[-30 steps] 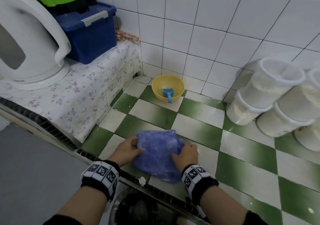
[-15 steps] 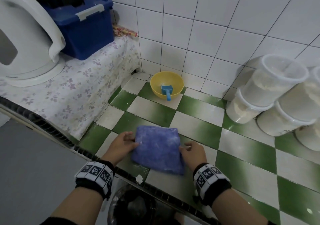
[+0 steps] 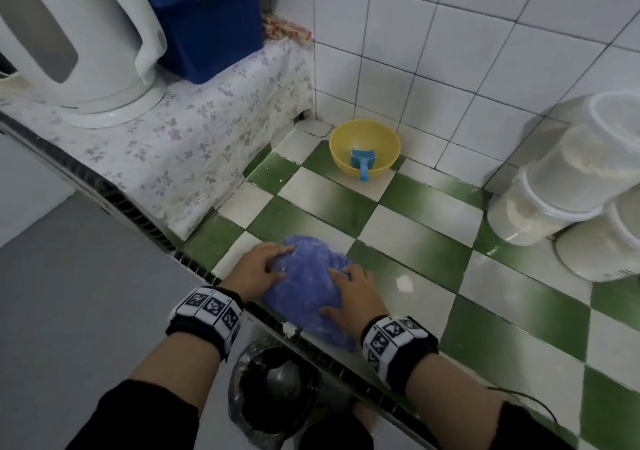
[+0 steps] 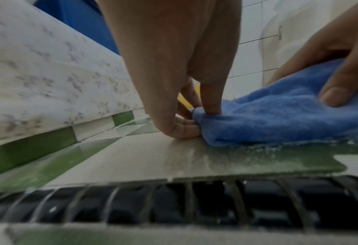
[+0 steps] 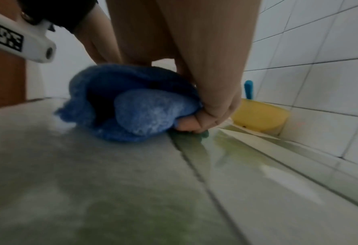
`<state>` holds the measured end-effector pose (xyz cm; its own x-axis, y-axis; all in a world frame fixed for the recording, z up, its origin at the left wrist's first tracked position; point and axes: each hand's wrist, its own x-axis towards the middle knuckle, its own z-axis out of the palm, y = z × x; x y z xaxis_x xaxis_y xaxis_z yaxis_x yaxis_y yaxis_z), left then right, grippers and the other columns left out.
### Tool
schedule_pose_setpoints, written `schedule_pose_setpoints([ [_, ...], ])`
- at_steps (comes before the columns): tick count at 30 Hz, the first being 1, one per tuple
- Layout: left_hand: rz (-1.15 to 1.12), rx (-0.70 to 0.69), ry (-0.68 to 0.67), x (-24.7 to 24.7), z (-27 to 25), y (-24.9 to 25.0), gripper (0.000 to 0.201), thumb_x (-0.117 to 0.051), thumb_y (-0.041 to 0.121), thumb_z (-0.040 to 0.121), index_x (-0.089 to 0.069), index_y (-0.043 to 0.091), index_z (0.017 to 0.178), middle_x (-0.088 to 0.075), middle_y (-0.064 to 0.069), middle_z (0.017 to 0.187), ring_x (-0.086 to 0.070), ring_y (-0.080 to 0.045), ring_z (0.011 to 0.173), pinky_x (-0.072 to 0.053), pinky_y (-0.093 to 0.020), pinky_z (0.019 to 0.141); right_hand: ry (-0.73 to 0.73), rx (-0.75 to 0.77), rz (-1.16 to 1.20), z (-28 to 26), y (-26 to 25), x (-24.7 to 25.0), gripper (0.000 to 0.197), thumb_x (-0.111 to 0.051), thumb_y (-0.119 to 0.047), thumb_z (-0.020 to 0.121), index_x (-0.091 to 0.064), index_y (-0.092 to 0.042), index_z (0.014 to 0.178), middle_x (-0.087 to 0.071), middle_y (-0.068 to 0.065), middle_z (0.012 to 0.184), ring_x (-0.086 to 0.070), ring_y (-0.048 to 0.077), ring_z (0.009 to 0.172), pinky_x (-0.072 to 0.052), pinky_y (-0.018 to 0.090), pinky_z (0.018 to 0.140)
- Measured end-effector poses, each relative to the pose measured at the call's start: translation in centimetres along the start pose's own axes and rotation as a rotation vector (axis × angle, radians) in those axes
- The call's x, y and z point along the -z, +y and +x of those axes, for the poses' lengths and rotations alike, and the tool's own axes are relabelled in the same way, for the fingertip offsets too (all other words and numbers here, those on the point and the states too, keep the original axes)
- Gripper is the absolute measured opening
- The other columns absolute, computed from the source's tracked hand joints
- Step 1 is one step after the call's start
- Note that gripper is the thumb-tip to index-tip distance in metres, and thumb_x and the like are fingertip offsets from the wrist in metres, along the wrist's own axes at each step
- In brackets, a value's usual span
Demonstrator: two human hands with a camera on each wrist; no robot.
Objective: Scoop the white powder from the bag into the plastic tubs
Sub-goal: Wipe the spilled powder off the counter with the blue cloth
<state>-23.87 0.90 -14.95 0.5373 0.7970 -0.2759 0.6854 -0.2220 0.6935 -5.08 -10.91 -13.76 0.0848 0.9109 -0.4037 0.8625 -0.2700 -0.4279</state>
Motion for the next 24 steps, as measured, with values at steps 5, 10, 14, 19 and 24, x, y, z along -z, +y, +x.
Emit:
schedule_pose_setpoints([
  [5,-0.042,0.0,-0.007,1.6,-4.3,-2.2,0.059,-0.072,-0.005,0.08,-0.058,0.015,0.134,-0.052,-0.001,0.112,-0.05,-0.018,0.11,-0.038,-0.018,0.086,-0.014,0.094,-0.108,-2.3,-3.1,-2.2,0.069,-0.057,-0.046,0.087,-0.029,-0.022,0.146,-0.03,0.01,0.142,-0.03,0.03,0.124,-0.028,0.034,0.107],
  [10,-0.314,0.134,-0.06,2.3,-7.2,-4.2,0.046,-0.071,-0.004,0.083,-0.066,0.026,0.117,-0.063,0.0,0.118,-0.063,-0.022,0.096,-0.051,-0.017,0.077,-0.039,0.153,0.024,-3.4,-5.6,-3.0,0.042,-0.06,-0.031,0.082,-0.059,-0.018,0.122,-0.051,0.013,0.123,-0.045,0.03,0.114,-0.036,0.031,0.094],
  [14,-0.611,0.208,-0.106,4.3,-7.9,-4.5,0.047,-0.076,0.006,0.078,-0.067,0.021,0.121,-0.067,-0.011,0.115,-0.066,-0.023,0.097,-0.058,-0.031,0.079,0.038,0.156,0.234,-3.2,-6.0,-2.0,0.029,-0.065,-0.037,0.065,-0.072,-0.015,0.084,-0.067,0.009,0.081,-0.057,0.022,0.082,-0.033,0.019,0.07],
  [19,-0.68,0.125,-0.011,5.3,-5.5,-2.7,0.045,-0.071,0.001,0.085,-0.063,0.022,0.124,-0.062,-0.005,0.106,-0.065,-0.02,0.091,-0.055,-0.023,0.073,0.301,0.025,0.522,-2.6,-3.5,-0.5,0.047,-0.078,-0.014,0.07,-0.064,-0.019,0.115,-0.063,0.004,0.109,-0.057,0.016,0.098,-0.041,0.014,0.087],
  [24,-0.155,0.034,0.005,3.5,-2.2,-2.6,0.069,-0.08,0.015,0.08,-0.048,0.027,0.14,-0.044,0.002,0.121,-0.049,-0.019,0.105,-0.047,-0.035,0.097,0.279,-0.238,0.4,-2.3,-1.4,-1.2,0.059,-0.077,-0.025,0.072,-0.053,-0.017,0.126,-0.053,0.007,0.123,-0.051,0.024,0.114,-0.041,0.032,0.101],
])
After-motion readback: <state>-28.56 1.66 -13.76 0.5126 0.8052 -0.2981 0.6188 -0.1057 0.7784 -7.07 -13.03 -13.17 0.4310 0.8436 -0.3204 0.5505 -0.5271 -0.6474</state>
